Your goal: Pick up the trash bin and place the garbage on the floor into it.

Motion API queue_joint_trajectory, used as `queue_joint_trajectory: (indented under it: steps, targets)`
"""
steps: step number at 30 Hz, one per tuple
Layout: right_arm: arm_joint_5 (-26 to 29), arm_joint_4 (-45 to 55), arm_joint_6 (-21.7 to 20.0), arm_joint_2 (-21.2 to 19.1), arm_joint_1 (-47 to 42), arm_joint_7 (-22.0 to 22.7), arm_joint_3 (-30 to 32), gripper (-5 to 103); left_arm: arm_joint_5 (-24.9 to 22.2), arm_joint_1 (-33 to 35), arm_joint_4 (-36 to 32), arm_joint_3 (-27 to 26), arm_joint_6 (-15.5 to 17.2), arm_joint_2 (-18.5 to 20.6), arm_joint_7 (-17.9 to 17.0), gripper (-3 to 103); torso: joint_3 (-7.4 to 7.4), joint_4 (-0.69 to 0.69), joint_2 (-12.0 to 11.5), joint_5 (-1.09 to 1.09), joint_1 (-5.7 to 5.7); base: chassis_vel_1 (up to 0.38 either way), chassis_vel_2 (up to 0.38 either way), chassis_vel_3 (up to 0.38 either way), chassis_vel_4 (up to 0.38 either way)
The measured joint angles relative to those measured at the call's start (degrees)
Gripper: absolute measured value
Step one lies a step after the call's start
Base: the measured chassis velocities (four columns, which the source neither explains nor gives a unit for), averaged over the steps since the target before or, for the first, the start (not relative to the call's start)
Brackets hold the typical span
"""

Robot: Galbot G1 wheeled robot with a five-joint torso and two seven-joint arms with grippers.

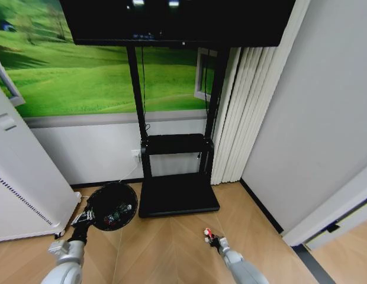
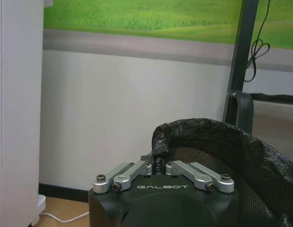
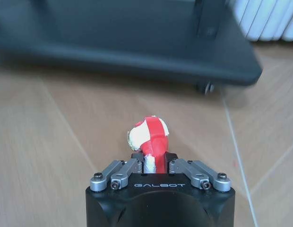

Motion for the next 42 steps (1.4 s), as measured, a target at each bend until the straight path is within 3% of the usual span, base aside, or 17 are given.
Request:
queue_joint_trajectory:
  steps: [5, 14, 16, 28, 36, 42]
  targets:
    - [6.8, 9.6, 1.9, -3.7, -3.3, -0.2, -0.4, 21, 1.6, -2.2, 4.0, 3.1, -0.3, -0.8, 0.1, 7, 0.00, 0.00, 0.0, 0.00, 0.00, 0.000, 0.000, 0.000, 0.000]
    - [12.6, 19.4, 5.4, -9.8, -5.9, 0.4, 1.3, 21, 3.6, -4.4, 9.0, 5.6, -0.9, -2.2, 0.5, 7, -0.01, 0.00, 0.0, 0.01, 0.00, 0.000, 0.000, 0.000, 0.000]
    - [14.2, 25.5, 6.9, -12.6, -7.9, 0.5, 1.8, 21, 3.8, -5.8, 10.6, 6.7, -1.0, -2.4, 0.5, 7, -0.01, -0.01, 0.0, 0.02, 0.00, 0.000, 0.000, 0.000, 0.000]
    - [18.2, 50.0, 8.8, -20.4, -17.3, -1.7, 5.3, 21, 4.0, -11.3, 15.1, 9.8, -0.7, -2.8, 0.2, 7, -0.01, -0.02, 0.0, 0.00, 0.00, 0.000, 0.000, 0.000, 0.000]
    - [18.7, 54.6, 9.9, -21.5, -19.3, -3.7, 5.1, 21, 4.0, -12.7, 16.4, 10.5, -0.7, -3.0, 0.2, 7, -0.01, 0.01, 0.0, 0.02, 0.00, 0.000, 0.000, 0.000, 0.000]
    - [17.8, 66.4, 8.8, -22.8, -23.0, -6.8, 2.1, 21, 4.1, -17.3, 19.8, 13.2, -0.7, -4.5, 0.2, 7, -0.01, -0.01, 0.0, -0.01, 0.00, 0.000, 0.000, 0.000, 0.000]
